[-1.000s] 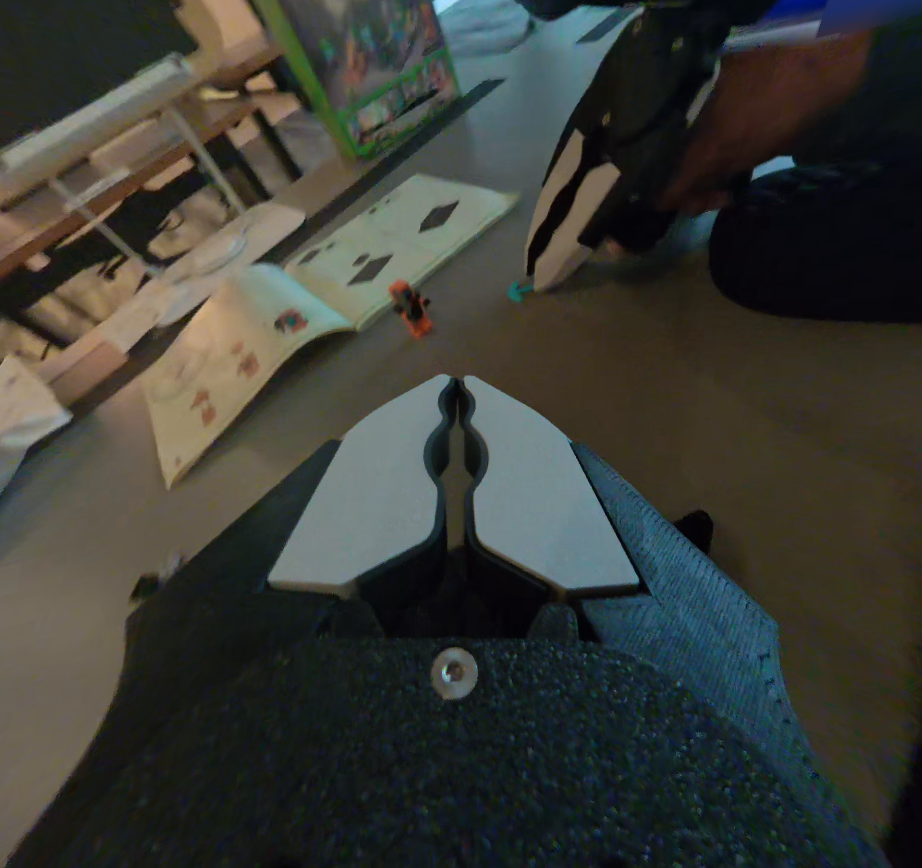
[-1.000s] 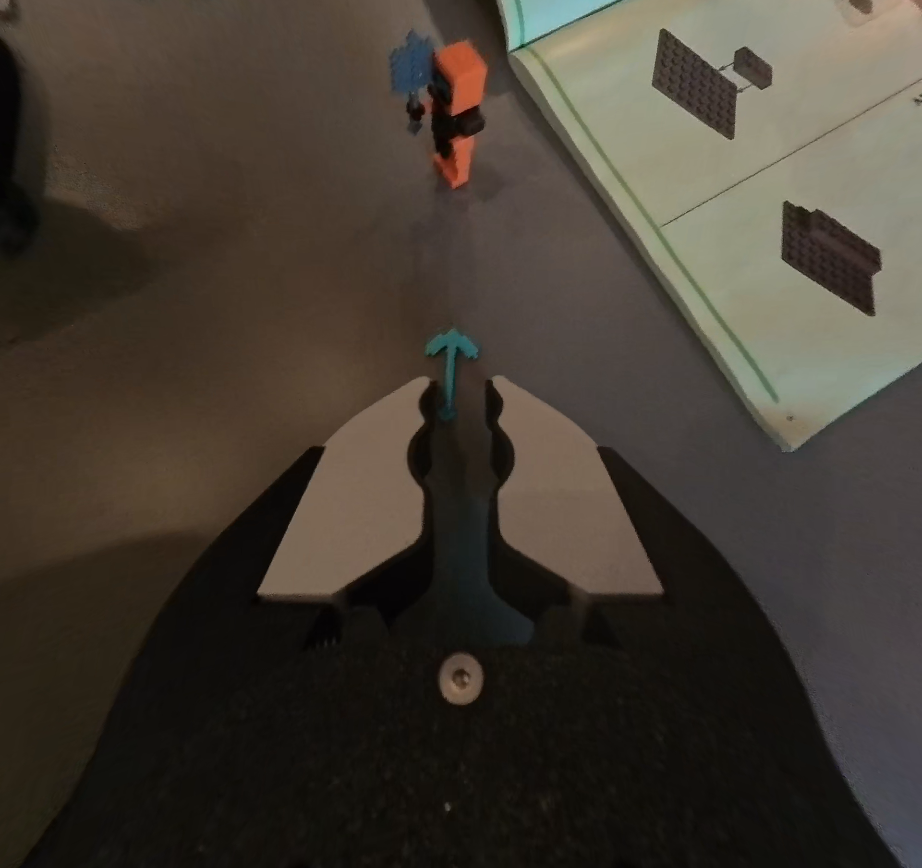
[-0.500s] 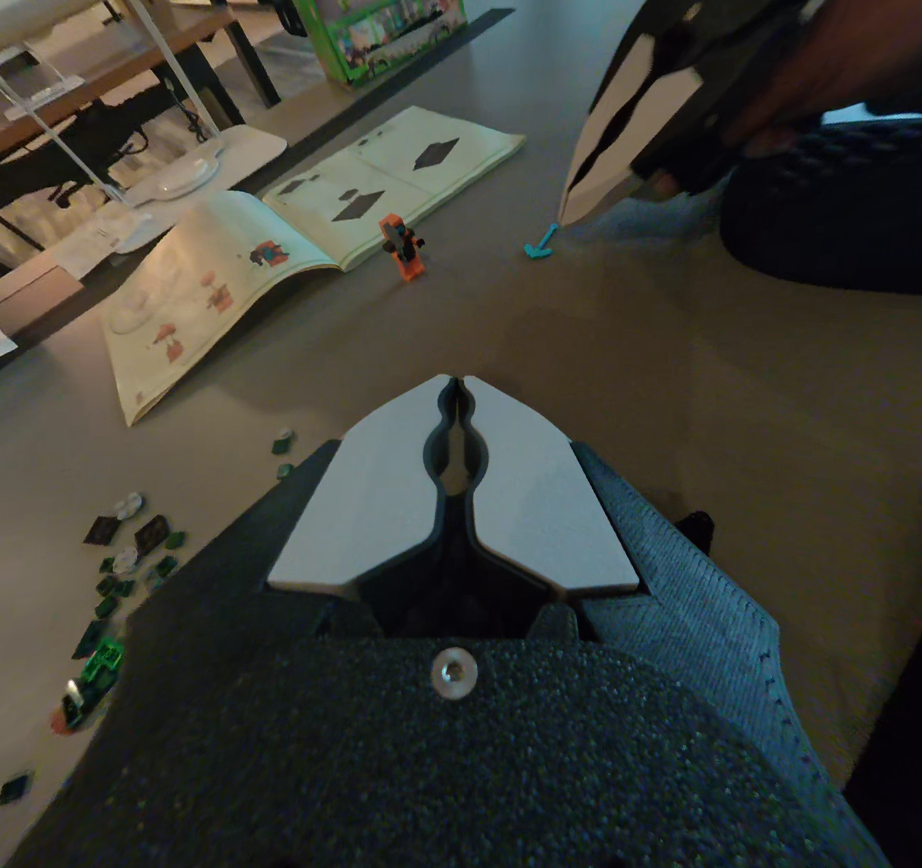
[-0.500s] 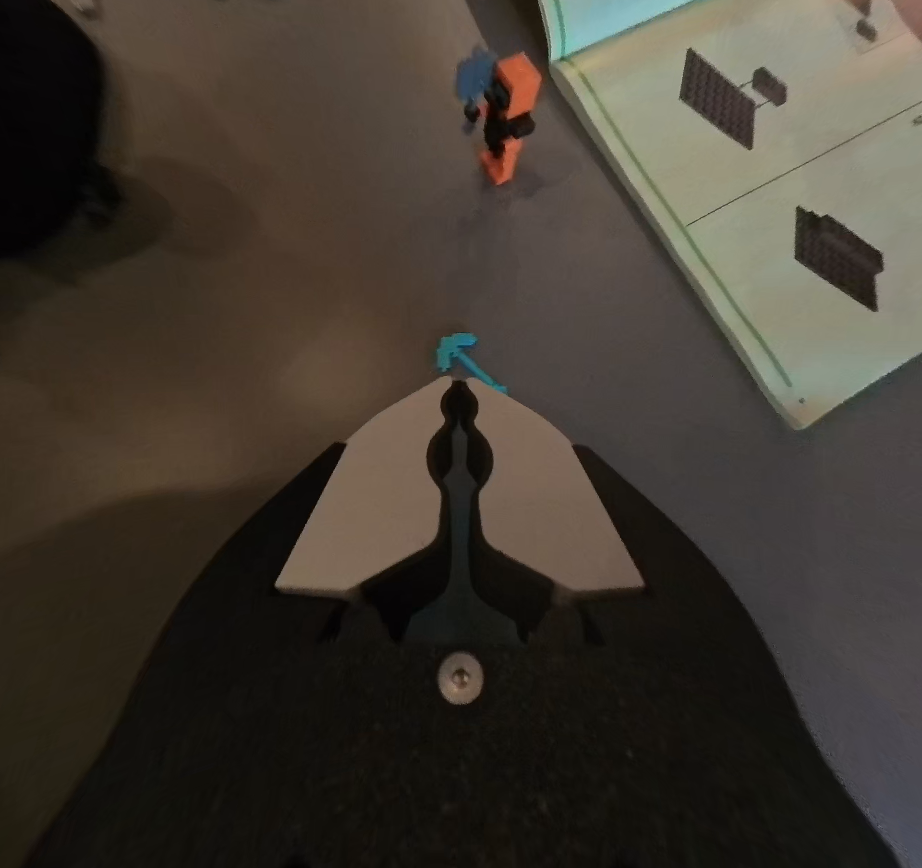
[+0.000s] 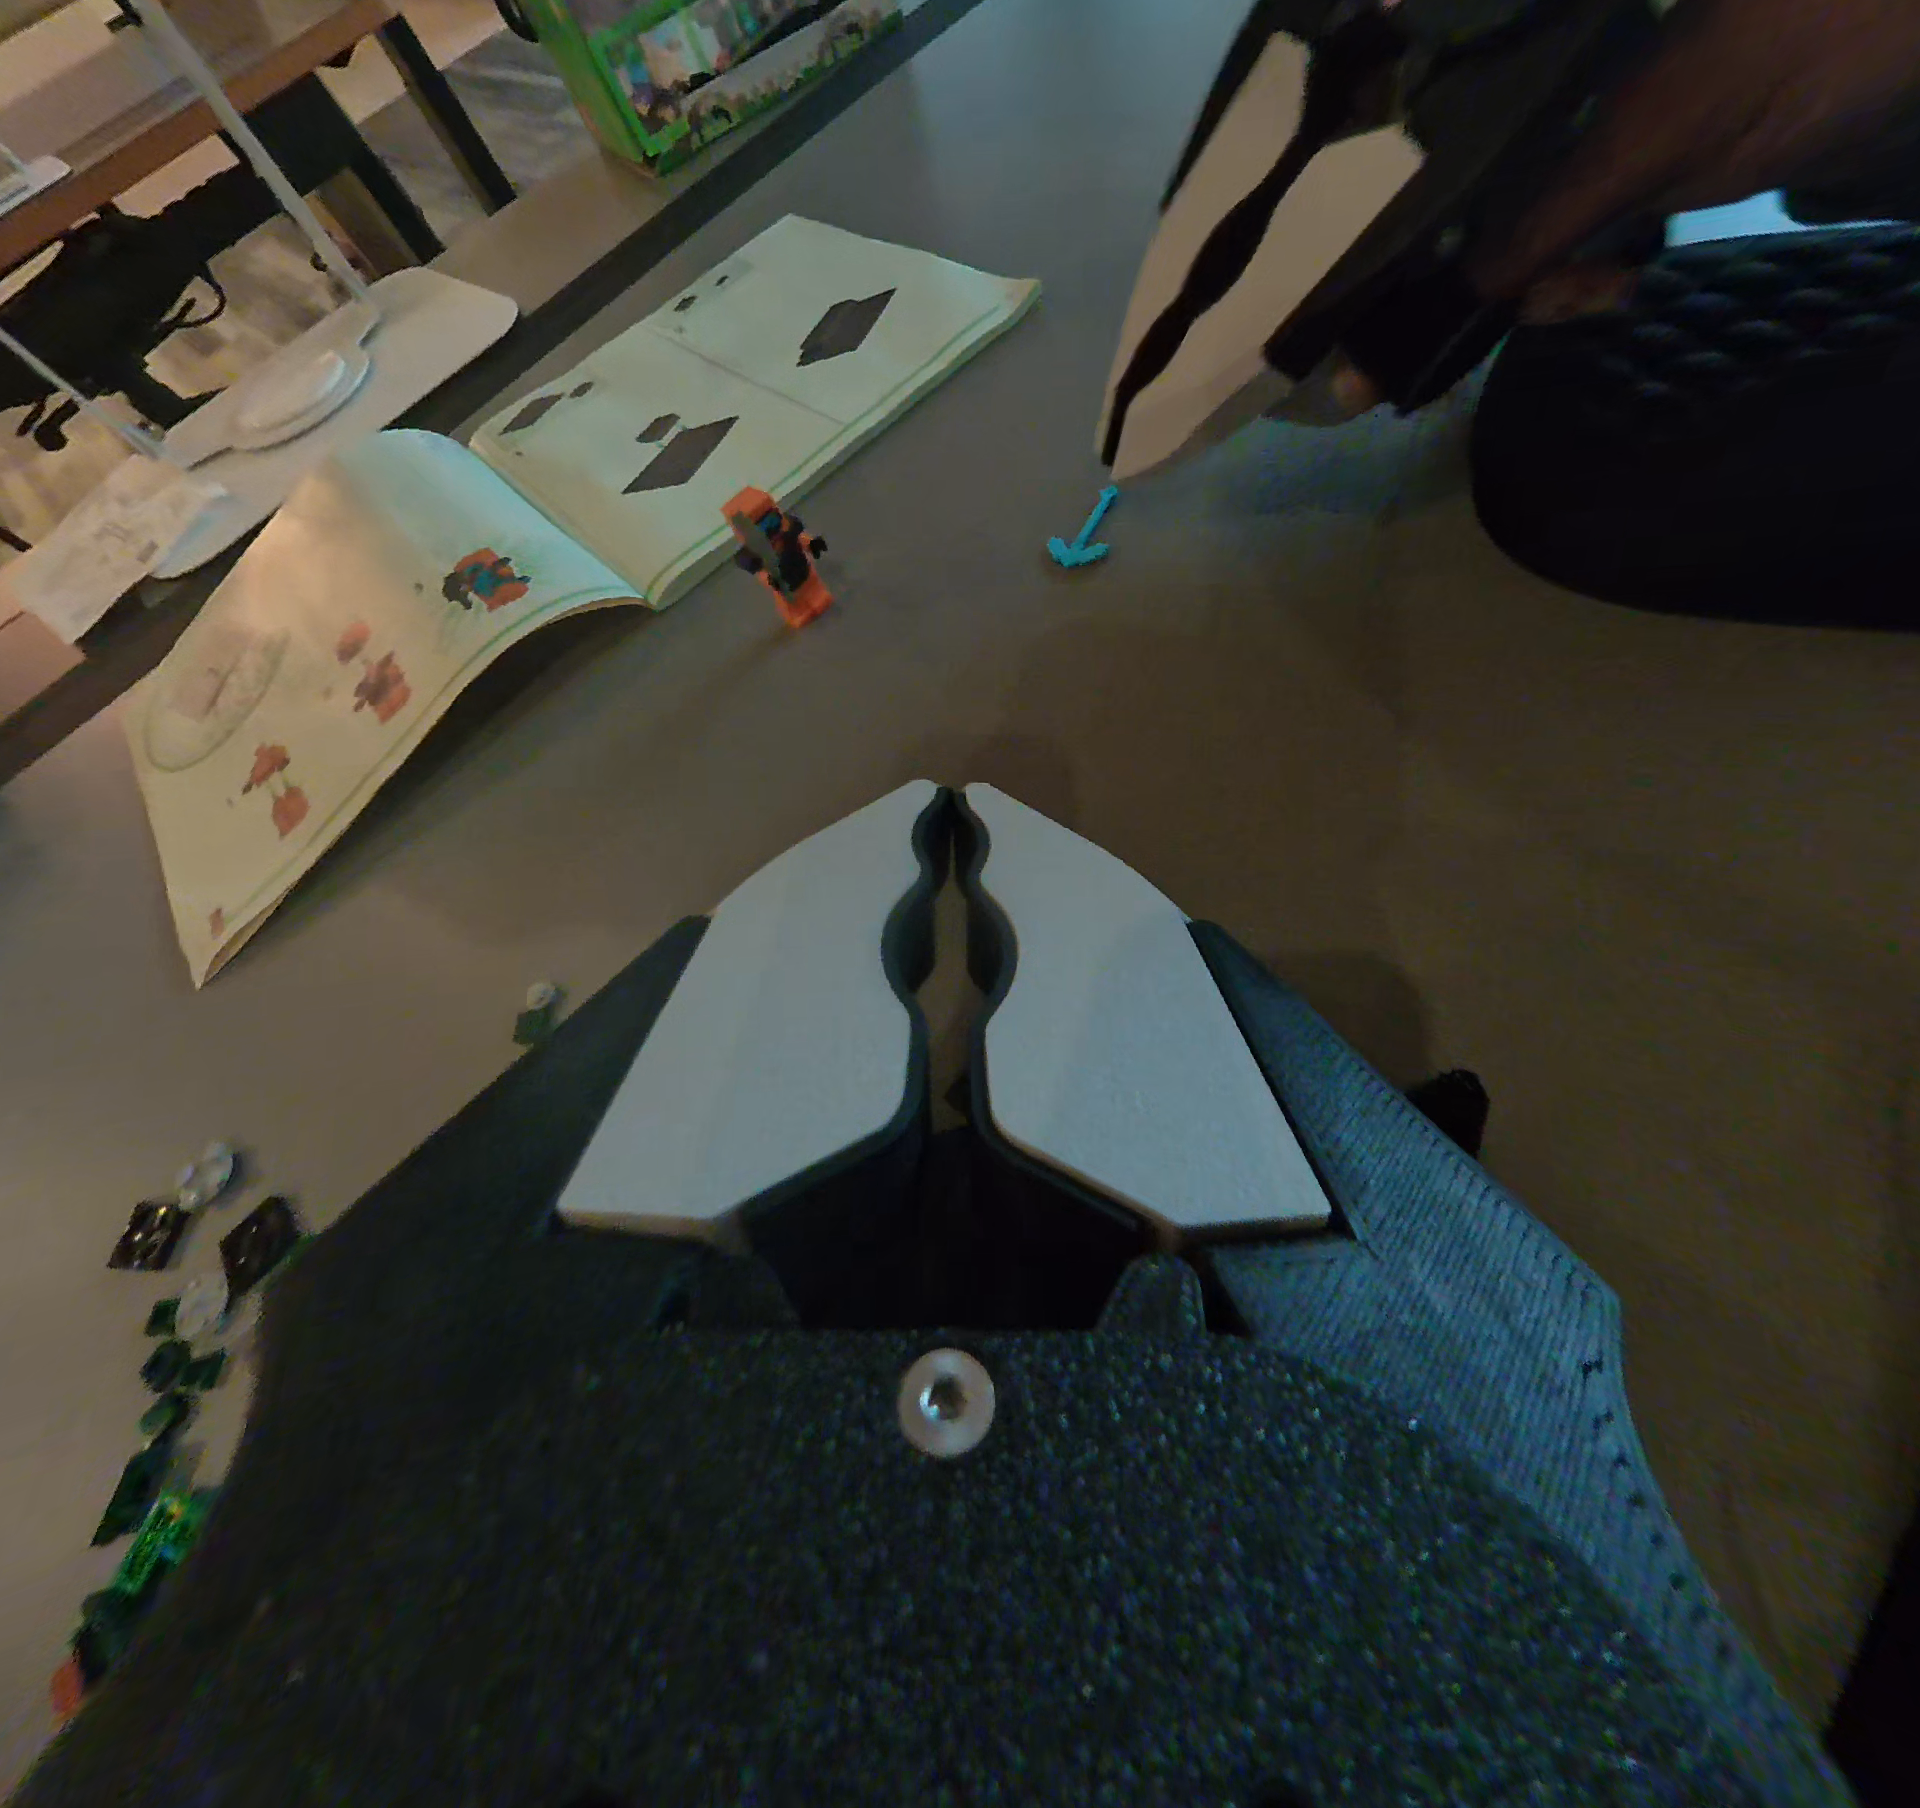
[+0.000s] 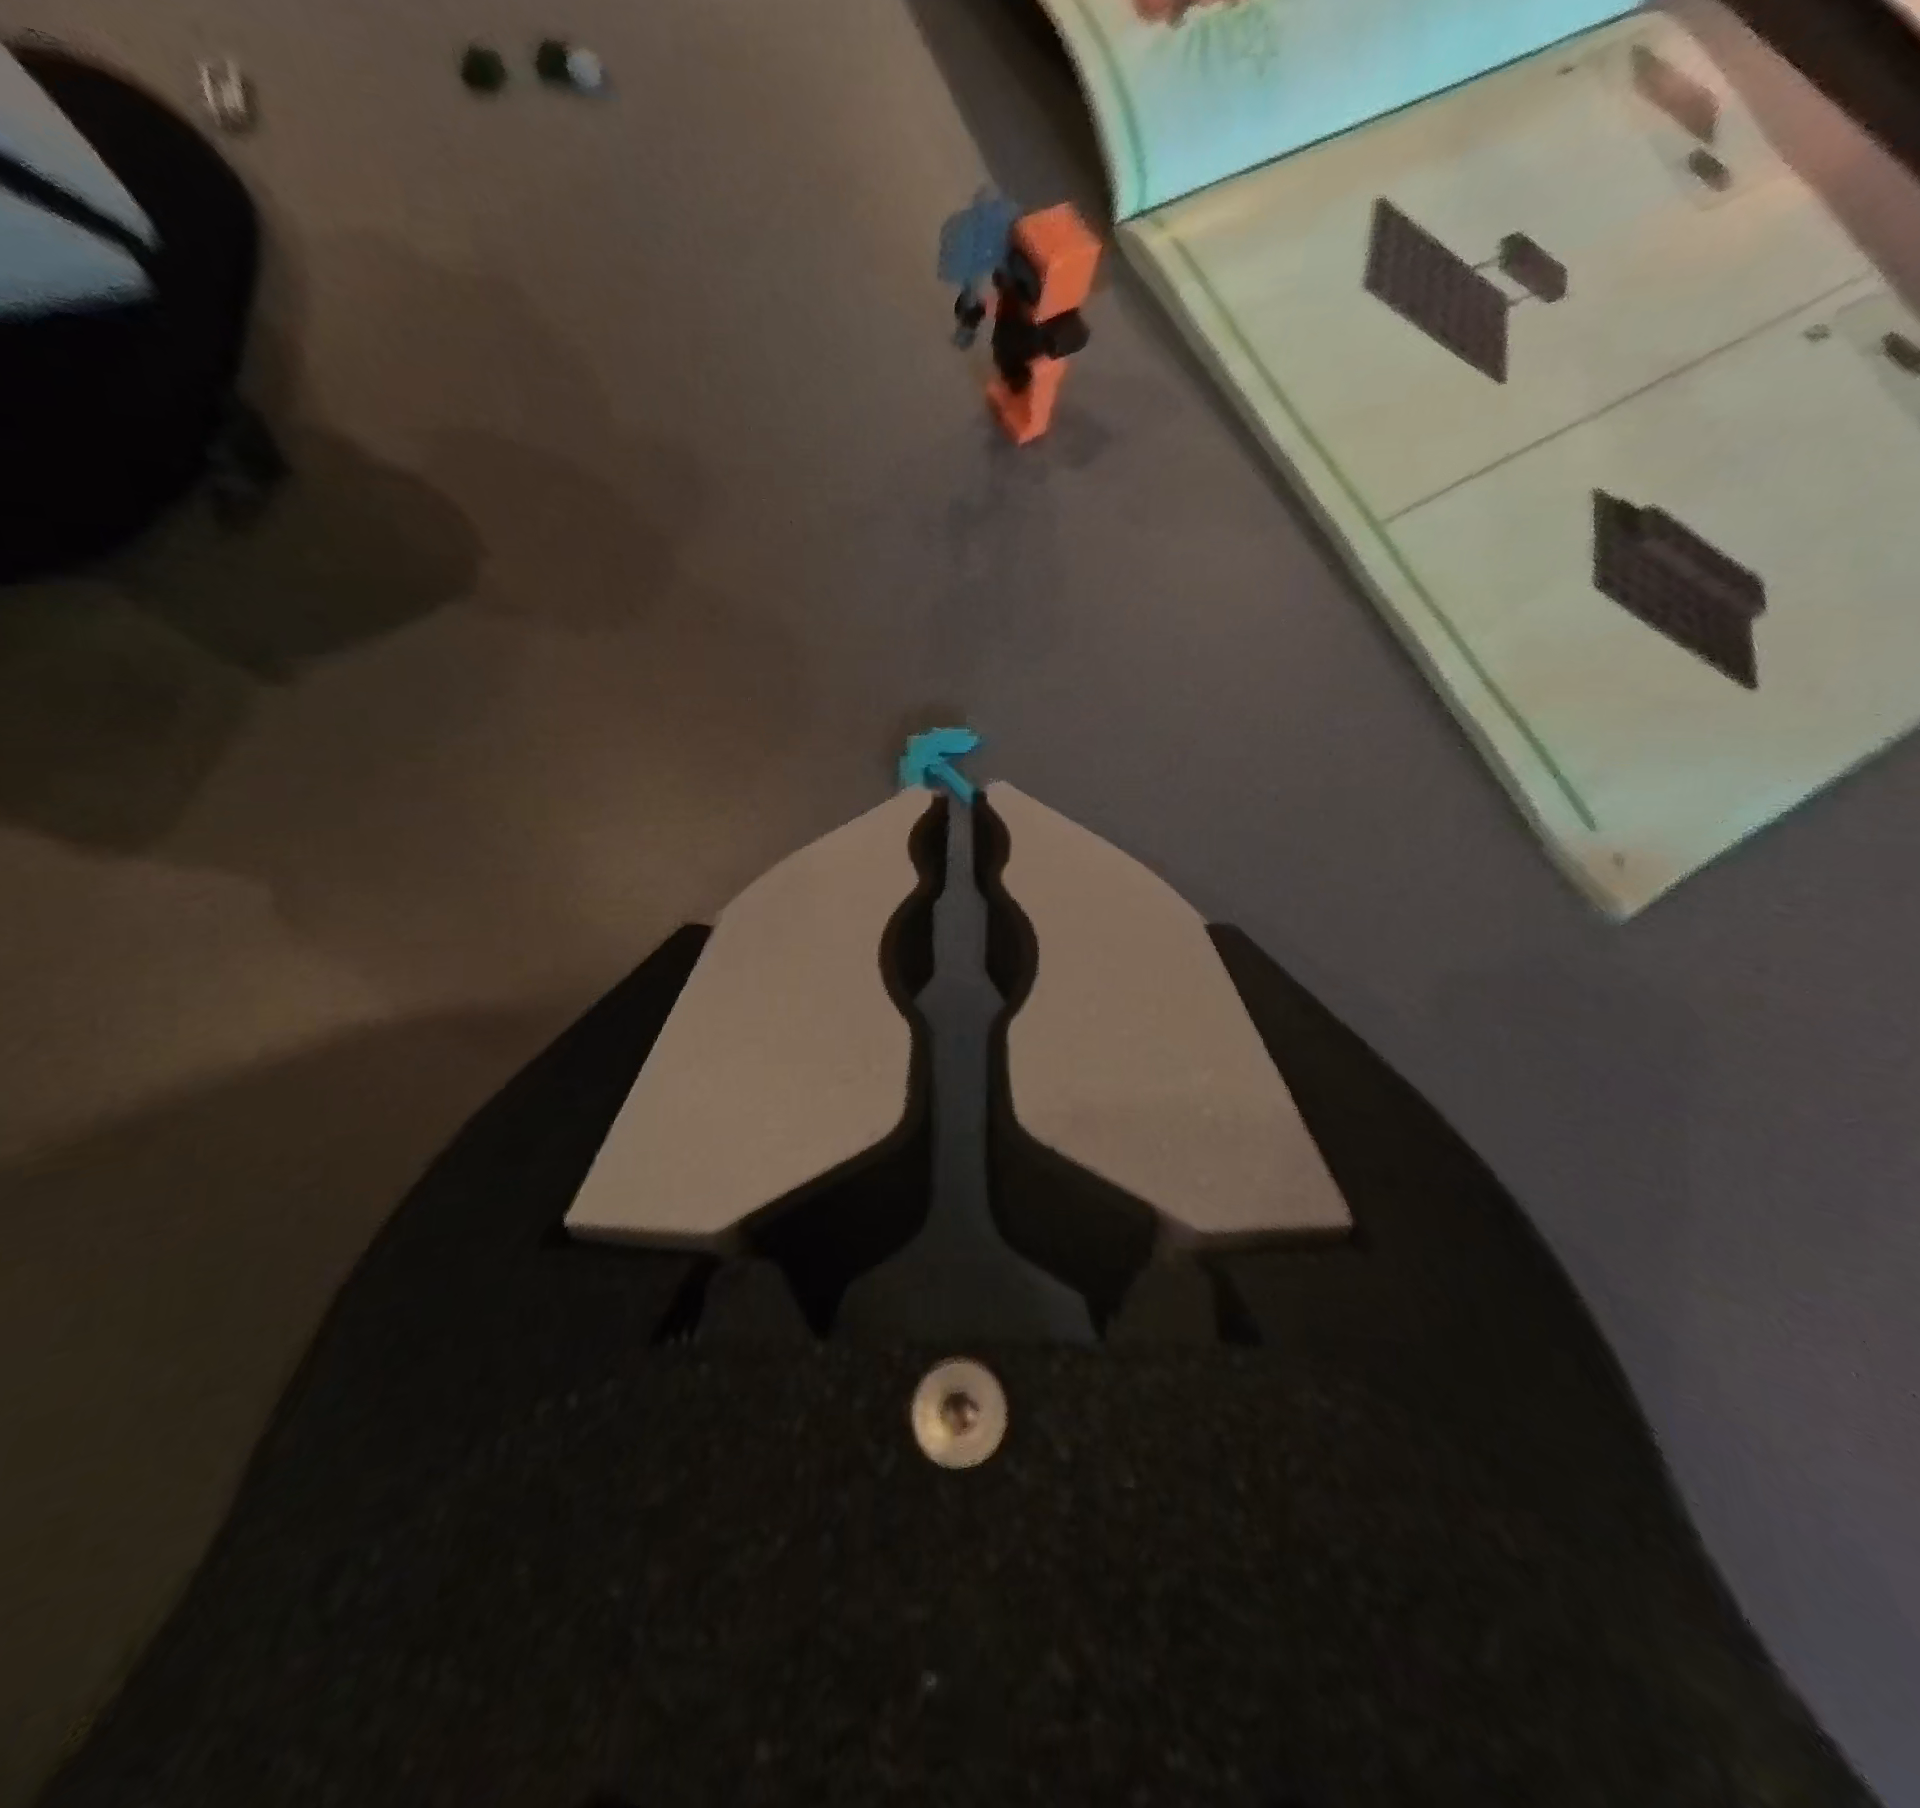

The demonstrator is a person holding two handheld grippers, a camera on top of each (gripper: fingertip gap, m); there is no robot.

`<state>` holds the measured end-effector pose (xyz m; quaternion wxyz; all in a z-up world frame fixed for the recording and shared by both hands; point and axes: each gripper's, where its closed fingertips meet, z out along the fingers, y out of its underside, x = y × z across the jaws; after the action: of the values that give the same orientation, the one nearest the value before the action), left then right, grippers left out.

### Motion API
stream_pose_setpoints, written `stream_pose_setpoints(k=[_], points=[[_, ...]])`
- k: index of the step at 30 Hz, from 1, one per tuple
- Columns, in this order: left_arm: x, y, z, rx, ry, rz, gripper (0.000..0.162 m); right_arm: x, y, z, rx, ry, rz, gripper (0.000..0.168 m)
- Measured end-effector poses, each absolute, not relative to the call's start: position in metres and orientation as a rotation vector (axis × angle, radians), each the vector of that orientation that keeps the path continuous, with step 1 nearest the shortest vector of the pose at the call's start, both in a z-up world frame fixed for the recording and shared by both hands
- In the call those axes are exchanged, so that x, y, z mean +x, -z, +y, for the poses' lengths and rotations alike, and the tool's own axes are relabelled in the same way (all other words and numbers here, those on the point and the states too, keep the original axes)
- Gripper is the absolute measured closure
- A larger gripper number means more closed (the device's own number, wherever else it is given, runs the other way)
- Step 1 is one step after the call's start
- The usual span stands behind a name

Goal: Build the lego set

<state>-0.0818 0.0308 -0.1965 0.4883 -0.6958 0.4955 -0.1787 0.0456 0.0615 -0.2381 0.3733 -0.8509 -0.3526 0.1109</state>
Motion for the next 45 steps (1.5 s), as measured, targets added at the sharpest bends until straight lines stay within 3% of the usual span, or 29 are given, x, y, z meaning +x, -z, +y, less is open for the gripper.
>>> stream_pose_setpoints(k=[5, 12, 24, 31, 38, 45], points=[[-0.078, 0.198, 0.028, -1.685, 0.442, 1.225, 0.162, 0.041, 0.25, 0.065, -2.099, -0.351, -1.234, 0.15], [-0.07, 0.194, 0.018, -1.674, 0.566, 1.211, 0.162, 0.039, 0.257, 0.067, -2.108, -0.534, -1.391, 0.165], [-0.063, 0.187, 0.017, -1.658, 0.633, 1.239, 0.162, 0.034, 0.255, 0.061, -2.114, -0.492, -1.279, 0.168], [-0.048, 0.183, 0.024, -1.688, 0.771, 1.257, 0.162, 0.018, 0.207, 0.055, -1.937, -0.589, -1.118, 0.168], [-0.015, 0.17, 0.032, -1.729, 1.052, 1.191, 0.14, -0.003, 0.168, 0.046, -1.739, -0.624, -1.039, 0.168], [-0.006, 0.156, 0.03, -1.779, 1.403, 1.086, 0.155, -0.009, 0.16, 0.038, -1.685, -0.646, -1.032, 0.168]])
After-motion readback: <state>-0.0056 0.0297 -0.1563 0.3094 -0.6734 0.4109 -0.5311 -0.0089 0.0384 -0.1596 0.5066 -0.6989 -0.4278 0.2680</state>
